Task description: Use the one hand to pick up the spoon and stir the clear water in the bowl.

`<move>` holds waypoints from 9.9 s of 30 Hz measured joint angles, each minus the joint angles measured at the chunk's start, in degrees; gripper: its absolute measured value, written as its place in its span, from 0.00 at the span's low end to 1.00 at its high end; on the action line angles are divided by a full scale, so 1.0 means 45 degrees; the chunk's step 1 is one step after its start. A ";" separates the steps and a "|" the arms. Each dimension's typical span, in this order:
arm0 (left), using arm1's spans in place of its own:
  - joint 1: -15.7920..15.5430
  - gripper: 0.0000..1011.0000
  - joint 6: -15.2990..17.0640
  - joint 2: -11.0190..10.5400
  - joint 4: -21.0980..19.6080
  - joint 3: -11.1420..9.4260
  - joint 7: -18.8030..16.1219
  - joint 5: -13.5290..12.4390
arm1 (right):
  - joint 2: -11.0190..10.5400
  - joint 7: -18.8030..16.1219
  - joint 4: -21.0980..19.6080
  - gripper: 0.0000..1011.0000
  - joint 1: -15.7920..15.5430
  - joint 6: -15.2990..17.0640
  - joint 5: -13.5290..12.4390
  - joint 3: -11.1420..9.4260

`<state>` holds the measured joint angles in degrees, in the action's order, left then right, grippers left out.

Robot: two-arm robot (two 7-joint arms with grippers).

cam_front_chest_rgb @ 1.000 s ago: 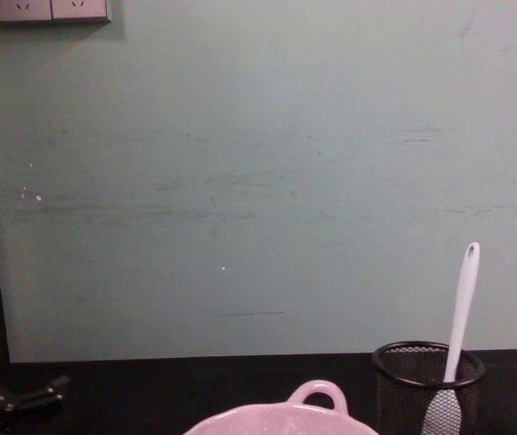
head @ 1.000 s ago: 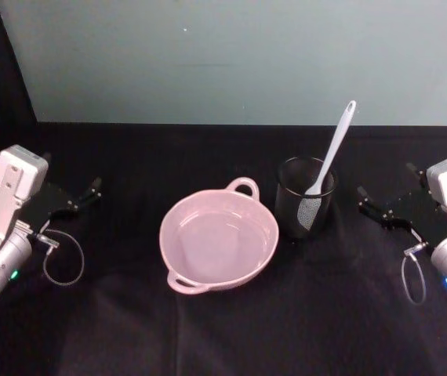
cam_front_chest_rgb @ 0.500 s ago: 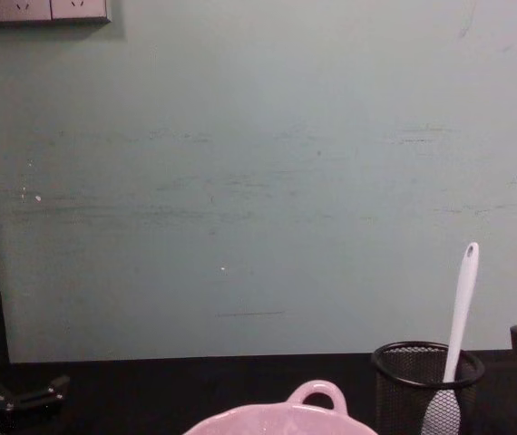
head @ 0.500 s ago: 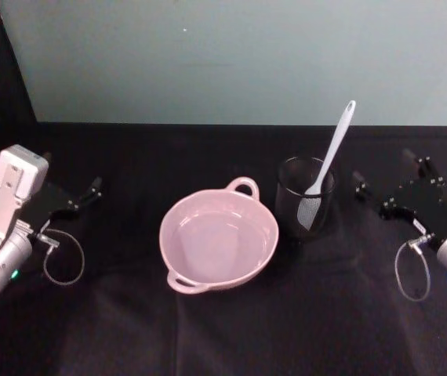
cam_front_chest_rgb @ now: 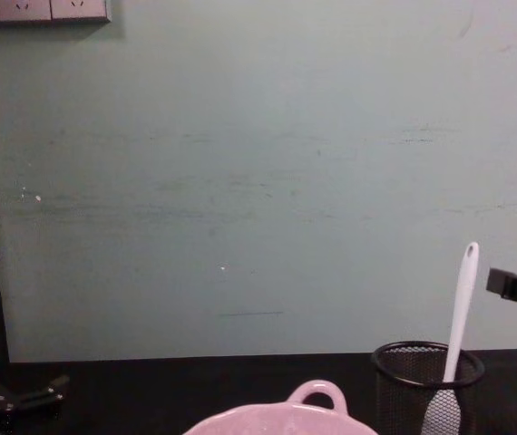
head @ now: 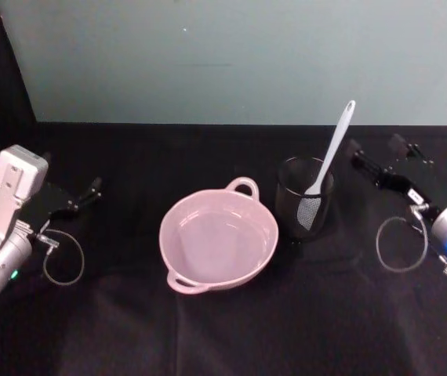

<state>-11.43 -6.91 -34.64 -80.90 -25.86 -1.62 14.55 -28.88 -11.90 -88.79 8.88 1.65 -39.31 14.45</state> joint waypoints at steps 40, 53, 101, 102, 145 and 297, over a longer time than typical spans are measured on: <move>0.0001 1.00 0.0000 -0.0001 0.0000 0.0000 0.0000 -0.0001 | 0.0864 0.0197 0.1890 0.99 0.2724 0.3056 -0.1715 0.0696; 0.0001 1.00 0.0001 -0.0001 0.0000 0.0000 0.0000 0.0000 | 0.1068 0.0015 0.2266 0.99 0.3059 0.3121 -0.1676 0.0833; 0.0000 1.00 0.0000 -0.0001 0.0000 0.0000 0.0000 0.0000 | 0.1027 0.0047 0.2194 0.11 0.3024 0.3109 -0.1661 0.0825; 0.0000 1.00 0.0000 -0.0001 0.0000 0.0000 0.0000 0.0000 | 0.1027 0.0047 0.2194 0.11 0.3025 0.3109 -0.1660 0.0825; 0.0001 1.00 0.0000 -0.0001 0.0000 0.0000 0.0000 0.0000 | -0.0487 -0.0182 -0.2964 0.11 0.3072 0.5023 -0.0352 0.0305; 0.0000 1.00 0.0000 -0.0001 0.0000 0.0000 0.0000 0.0000 | 0.2592 -0.4457 0.3389 0.11 0.3889 -0.1780 0.3130 0.3548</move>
<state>-11.43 -6.91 -34.65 -80.90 -25.86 -1.62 14.55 -17.21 -31.95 -73.54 26.38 -6.36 -25.23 30.42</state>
